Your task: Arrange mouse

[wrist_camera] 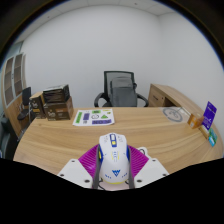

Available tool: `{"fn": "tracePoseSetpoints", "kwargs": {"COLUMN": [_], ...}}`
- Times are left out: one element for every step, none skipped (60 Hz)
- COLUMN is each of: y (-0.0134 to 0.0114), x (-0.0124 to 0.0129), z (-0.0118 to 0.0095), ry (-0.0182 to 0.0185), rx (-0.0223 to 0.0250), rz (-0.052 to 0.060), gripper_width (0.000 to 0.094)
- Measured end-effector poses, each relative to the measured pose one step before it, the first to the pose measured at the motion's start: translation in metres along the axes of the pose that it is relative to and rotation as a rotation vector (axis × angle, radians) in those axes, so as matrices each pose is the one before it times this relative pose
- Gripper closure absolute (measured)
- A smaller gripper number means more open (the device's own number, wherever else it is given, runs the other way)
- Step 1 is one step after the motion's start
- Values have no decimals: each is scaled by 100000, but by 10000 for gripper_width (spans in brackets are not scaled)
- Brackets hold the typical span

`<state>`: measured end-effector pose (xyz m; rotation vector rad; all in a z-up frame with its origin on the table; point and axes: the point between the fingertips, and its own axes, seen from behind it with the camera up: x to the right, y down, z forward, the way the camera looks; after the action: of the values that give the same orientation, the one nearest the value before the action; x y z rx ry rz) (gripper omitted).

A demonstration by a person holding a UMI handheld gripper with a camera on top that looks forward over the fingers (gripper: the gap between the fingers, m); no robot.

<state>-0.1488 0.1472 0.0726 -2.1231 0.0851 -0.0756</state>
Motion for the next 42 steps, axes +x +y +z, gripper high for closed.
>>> {"fn": "tracePoseSetpoints", "kwargs": {"y": [619,572,528,454,419,418,372,732,158,1204,202,157,144,149,139,161,230,341,517,-494,35,188,-205,27,29,-106,27,-21,-25,-15,-25,6,0,29,190,243,10,-39,-68,-104,-115,-114], "x": [569,475,397,304,320,210,106,0,394,1501,85,23,45,38,-25,-11,3,-234,178,-11,9,-68,11,1,3,-13,-4,0,16,10,19,25,16,14,-28,-39,-53,-111,-139,-138,-13,-51], "z": [50,89,69,83,69,122,120,836,-311,571,102,87,105,103,114,146,199,605,309,15,140,46,44,50,8,16,149,47,59,48,7,7,-4,-23,-43,-135,-144,-201,-272,-295,-303,-358], "ry": [536,400,192,86,-19,-97,-276,-387,-768,-1061,-587,-350,-250,-244,-318,-340,-222,-100,-707,-566,-482,-478,-361,-263,-172,-122,64,206,256,331,320,369,277,105,-97,-152,-254,-393,-630,-546,-225,-161], "rx": [-1579,-1408,-1122,-926,-856,-920,-932,-190,-847,-603,-369,-393,-351,-338,-381,-399,-545,-954,-1108,1960,696,-775,684,-184,-362,281,-151,219,366,357,221,90,50,-115,-707,-1129,-282,-154,79,346,583,791], "rz": [745,551,240,-129,-364,-590,-624,-184,-487,-232,-423,-519,-560,-530,-425,-198,243,754,792,1050,647,595,425,204,193,-57,-103,-587,-619,-651,-598,-341,-68,51,309,506,720,743,867,1003,1125,1200], "gripper_width": [535,536,535,535,536,535,534,535,534,535,534,535,536,536,536,535,535,536,530,531,530,526,526,523,521,498,497,481,466,451,432,417,399,366,333,300,264,221,168,114,75,92]}}
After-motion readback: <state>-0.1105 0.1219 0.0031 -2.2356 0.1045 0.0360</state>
